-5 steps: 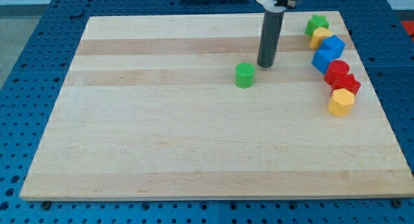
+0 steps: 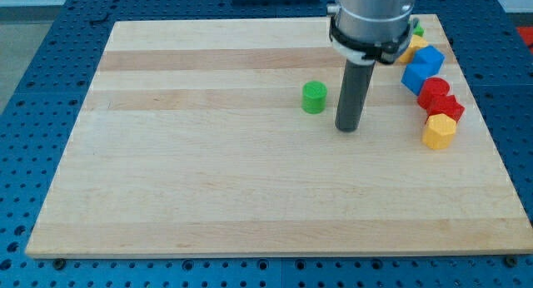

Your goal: Move green circle slightly down

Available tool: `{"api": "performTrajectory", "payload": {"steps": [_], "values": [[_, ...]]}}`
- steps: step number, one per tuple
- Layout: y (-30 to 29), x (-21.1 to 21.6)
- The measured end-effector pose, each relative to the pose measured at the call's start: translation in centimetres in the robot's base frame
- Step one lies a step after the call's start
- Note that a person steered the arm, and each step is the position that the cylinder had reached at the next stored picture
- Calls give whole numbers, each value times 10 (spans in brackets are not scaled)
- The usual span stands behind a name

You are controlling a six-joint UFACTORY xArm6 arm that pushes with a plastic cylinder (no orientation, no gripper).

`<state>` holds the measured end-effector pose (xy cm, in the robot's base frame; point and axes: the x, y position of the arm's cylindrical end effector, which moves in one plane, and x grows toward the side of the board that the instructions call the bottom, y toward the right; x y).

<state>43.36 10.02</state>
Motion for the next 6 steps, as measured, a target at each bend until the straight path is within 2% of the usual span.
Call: {"api": "performTrajectory", "payload": {"steps": [1, 2, 3, 4, 5, 6], "values": [[-1, -47], [-36, -88], [-81, -83], [-95, -39], [-84, -5], [-86, -4]]}}
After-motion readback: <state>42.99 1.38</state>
